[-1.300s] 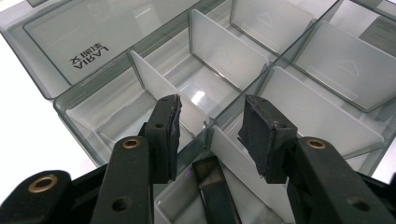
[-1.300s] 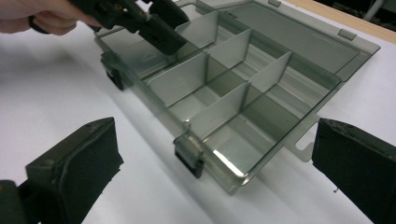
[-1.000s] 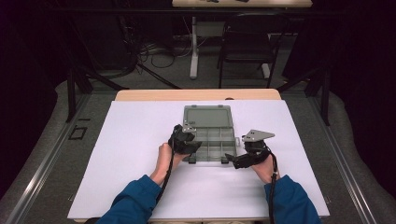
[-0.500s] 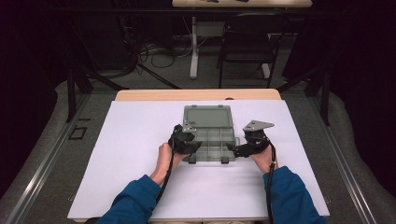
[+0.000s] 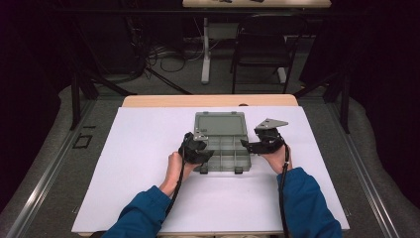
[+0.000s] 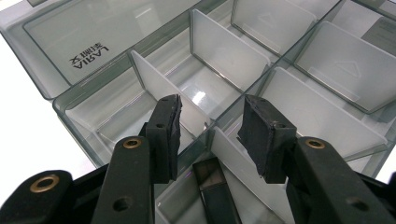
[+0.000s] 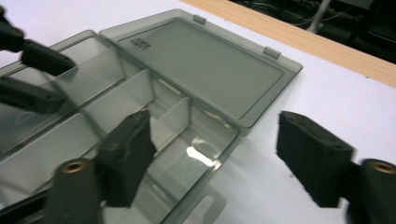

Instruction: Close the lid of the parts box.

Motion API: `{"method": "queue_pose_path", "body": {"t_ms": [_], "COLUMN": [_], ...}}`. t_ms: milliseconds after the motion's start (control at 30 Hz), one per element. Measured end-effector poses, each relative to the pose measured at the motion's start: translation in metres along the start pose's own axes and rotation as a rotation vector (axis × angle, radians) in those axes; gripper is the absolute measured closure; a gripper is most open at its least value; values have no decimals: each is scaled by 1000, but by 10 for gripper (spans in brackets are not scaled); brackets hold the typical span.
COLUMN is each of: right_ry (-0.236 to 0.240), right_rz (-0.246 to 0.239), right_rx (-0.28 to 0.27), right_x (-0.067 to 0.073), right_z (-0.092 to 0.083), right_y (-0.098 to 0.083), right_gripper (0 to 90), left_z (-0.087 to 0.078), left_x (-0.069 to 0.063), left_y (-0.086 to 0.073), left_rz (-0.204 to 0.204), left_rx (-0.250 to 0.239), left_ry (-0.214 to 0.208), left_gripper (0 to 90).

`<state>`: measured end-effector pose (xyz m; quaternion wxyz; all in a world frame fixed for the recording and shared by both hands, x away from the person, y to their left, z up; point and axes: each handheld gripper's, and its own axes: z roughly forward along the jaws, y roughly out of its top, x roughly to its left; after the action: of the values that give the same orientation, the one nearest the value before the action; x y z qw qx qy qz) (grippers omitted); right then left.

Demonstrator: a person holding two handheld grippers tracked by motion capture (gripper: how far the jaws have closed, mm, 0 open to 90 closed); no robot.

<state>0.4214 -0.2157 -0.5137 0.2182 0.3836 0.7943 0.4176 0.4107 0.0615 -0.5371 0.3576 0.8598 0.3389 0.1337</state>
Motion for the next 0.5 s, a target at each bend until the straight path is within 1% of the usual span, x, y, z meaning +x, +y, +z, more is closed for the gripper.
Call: {"method": "queue_pose_path", "body": {"t_ms": [33, 67, 167, 233, 300, 367, 400, 500], "right_ry": [-13, -33, -42, -47, -61, -76, -81, -96], "right_rz": [-1, 1, 13, 13, 12, 3, 8, -2], "right_rx": [-4, -2, 16, 30, 51, 69, 81, 112], "right_x": [-2, -3, -9, -12, -14, -16, -17, -21], "right_z": [1, 2, 5, 8, 12, 17, 19, 26], "right_y": [1, 2, 5, 7, 9, 10, 11, 13], "right_gripper": [394, 480, 656, 757, 833, 884, 900, 900], "left_z": [0, 0, 0, 0, 0, 0, 0, 0], "left_x": [0, 0, 0, 0, 0, 0, 0, 0], "left_y": [0, 0, 0, 0, 0, 0, 0, 0], "left_rz": [1, 1, 0, 0, -2, -3, -2, -2], "left_rx": [0, 0, 0, 0, -1, -1, -1, -1], "left_ry": [0, 0, 1, 1, 0, 0, 1, 0], "left_gripper": [567, 567, 567, 567, 567, 567, 567, 567]}}
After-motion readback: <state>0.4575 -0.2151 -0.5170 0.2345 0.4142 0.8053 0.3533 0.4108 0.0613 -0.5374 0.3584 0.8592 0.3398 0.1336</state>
